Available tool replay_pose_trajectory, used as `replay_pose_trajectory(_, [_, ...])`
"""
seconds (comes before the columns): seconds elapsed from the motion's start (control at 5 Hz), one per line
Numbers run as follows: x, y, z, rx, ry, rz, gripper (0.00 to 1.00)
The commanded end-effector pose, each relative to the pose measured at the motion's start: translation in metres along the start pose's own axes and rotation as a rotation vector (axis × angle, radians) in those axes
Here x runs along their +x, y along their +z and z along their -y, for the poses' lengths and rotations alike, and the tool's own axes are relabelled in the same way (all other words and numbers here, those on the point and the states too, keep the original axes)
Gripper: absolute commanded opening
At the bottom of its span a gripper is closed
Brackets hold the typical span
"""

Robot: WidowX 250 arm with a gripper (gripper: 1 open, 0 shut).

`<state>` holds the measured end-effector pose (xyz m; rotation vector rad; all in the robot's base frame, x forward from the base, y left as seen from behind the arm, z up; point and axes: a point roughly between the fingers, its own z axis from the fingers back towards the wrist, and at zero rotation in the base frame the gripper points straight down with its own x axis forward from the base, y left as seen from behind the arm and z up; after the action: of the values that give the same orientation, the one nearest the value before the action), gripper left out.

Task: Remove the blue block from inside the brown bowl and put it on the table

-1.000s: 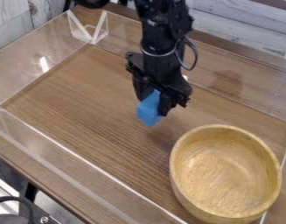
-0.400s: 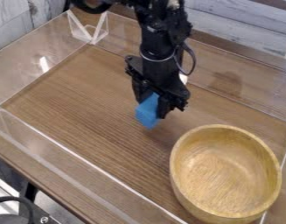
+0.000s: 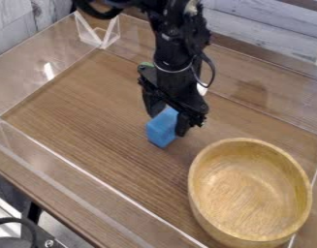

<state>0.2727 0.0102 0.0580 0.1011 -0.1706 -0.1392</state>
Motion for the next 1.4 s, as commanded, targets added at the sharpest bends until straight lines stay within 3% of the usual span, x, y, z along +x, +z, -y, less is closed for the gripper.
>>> replay_pose_trajectory(0.0, [0.005,0.01,-0.006,-0.002,0.015,0.034,1.0])
replay_pose_trajectory(0.4, [0.005,0.026,-0.011,-0.018,0.033,0.05,1.0])
replay_pose_trajectory(0.8, [0.009,0.049,-0.015,-0.034,0.048,0.12,1.0])
replay_pose_trajectory(1.2, [0.013,0.05,-0.016,-0.056,0.053,0.147,1.0])
